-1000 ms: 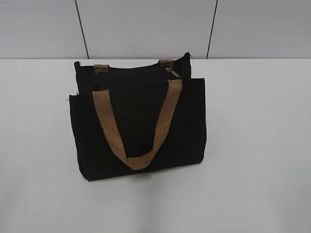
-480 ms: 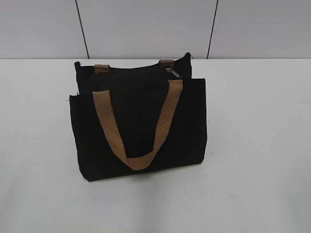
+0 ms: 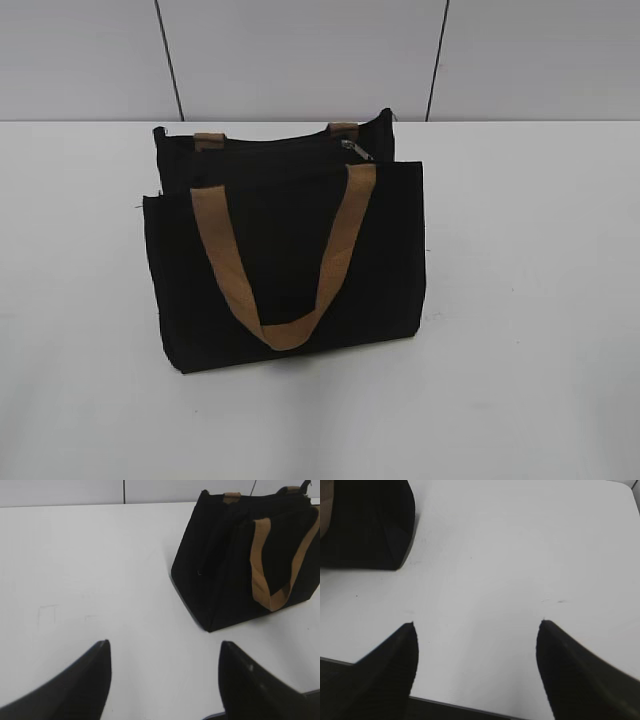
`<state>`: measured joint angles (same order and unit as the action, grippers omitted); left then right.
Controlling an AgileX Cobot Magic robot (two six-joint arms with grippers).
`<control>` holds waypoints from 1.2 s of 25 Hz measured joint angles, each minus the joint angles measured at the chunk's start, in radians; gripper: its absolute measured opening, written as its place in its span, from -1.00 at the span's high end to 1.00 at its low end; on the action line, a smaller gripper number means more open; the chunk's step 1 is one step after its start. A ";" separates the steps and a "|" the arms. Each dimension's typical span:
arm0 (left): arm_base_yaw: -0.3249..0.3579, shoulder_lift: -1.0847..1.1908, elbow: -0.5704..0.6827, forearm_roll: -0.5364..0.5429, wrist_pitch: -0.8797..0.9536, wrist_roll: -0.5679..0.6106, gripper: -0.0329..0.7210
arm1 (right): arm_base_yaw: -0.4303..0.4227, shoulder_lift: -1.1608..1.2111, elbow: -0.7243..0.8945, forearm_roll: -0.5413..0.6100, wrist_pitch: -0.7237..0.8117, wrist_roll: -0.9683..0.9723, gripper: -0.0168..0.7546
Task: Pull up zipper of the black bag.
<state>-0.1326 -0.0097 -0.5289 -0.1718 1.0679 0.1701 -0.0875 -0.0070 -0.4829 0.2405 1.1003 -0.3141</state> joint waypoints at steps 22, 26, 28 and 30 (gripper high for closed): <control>0.000 0.000 0.000 0.000 -0.001 0.000 -0.26 | 0.000 0.000 0.000 -0.134 0.000 0.210 -0.52; 0.000 0.000 0.000 0.000 -0.001 0.000 -0.23 | 0.000 0.000 0.000 -0.146 -0.001 0.229 -0.52; 0.000 0.000 0.000 0.000 -0.001 0.000 -0.21 | 0.000 0.000 0.000 -0.146 -0.001 0.230 -0.52; 0.000 0.000 0.000 0.000 -0.001 0.000 -0.19 | 0.000 0.000 0.000 -0.146 -0.001 0.231 -0.52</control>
<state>-0.1326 -0.0097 -0.5289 -0.1718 1.0671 0.1698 -0.0875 -0.0070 -0.4829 0.0945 1.0992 -0.0834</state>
